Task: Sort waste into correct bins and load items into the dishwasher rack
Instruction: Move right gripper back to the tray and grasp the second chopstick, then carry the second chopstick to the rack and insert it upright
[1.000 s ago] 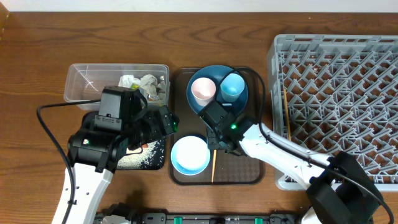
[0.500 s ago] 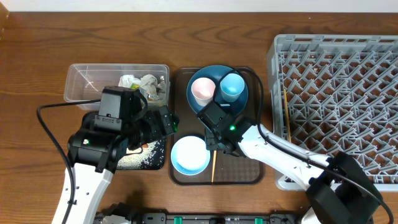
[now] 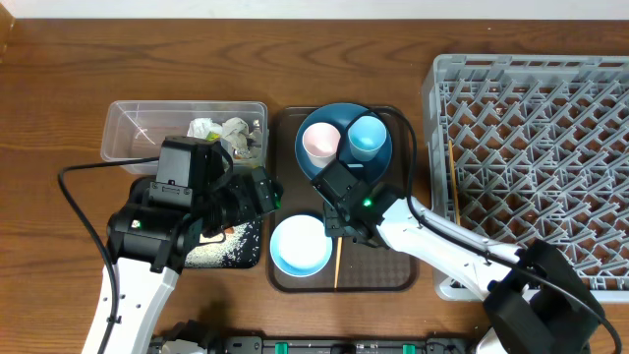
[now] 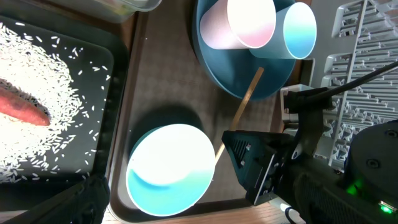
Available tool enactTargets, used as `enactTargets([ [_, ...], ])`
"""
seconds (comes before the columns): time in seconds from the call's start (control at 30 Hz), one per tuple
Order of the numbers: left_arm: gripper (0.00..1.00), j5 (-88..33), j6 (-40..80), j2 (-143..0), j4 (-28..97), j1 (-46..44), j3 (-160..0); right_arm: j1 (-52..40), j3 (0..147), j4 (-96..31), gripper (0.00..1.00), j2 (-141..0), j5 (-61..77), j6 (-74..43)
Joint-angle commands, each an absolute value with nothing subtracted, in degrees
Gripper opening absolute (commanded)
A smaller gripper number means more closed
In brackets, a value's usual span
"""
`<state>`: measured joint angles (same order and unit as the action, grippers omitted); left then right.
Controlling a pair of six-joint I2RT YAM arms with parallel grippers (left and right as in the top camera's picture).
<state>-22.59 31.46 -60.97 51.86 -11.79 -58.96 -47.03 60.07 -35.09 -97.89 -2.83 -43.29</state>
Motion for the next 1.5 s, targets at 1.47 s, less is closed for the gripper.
enactTargets([
  [1.47,0.98,-23.14,31.09,-60.97,51.86,-11.97,-59.37,-38.85,59.59,-42.41,0.01,-75.64,-3.95,-31.35],
])
